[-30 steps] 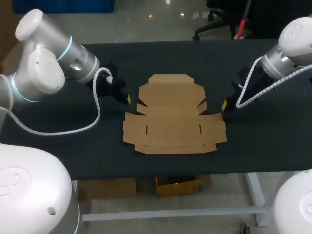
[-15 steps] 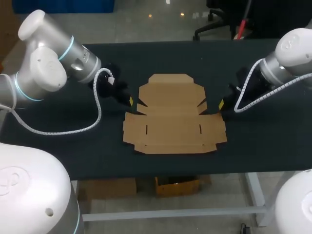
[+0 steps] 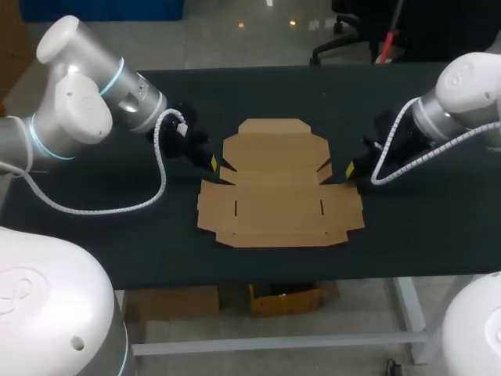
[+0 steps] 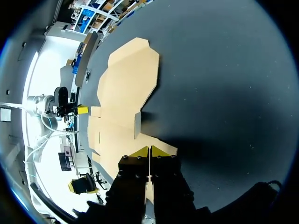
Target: Assemble the packaging by folding the flat box into shape, placing the metal phone stand inside, and closing the box properly
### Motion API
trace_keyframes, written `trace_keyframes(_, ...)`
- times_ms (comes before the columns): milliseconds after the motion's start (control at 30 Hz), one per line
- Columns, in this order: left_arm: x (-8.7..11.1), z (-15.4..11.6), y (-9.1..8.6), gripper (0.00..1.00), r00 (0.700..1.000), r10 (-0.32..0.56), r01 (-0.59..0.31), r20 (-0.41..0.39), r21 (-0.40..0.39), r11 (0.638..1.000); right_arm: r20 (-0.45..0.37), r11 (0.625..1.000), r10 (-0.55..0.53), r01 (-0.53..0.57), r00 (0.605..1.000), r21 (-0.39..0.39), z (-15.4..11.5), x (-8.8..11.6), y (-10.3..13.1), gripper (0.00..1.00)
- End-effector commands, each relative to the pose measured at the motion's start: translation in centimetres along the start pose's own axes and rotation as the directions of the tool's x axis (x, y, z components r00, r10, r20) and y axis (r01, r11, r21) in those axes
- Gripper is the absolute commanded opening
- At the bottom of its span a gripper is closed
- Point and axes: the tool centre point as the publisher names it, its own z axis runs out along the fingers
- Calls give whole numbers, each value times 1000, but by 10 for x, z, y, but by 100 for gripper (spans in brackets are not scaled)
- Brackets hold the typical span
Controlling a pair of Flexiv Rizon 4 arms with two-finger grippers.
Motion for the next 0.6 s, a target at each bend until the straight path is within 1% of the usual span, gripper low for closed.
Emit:
trace_keyframes(33, -2, 3, -1, 0, 1000, -7, 7, 7, -6, 1000, -3, 1000, 0, 0, 1000, 2, 2, -1, 2, 0)
trace_keyframes(400, -6, 9, 2, 0, 1000, -14, 14, 15, -7, 1000, 3, 1000, 4, -4, 1000, 1, 11, -6, 7, 0)
trace_keyframes(600, -6, 11, 1, 0, 1000, -14, 14, 16, -15, 1000, -19, 1000, 9, -9, 1000, -11, 16, -12, 14, 0)
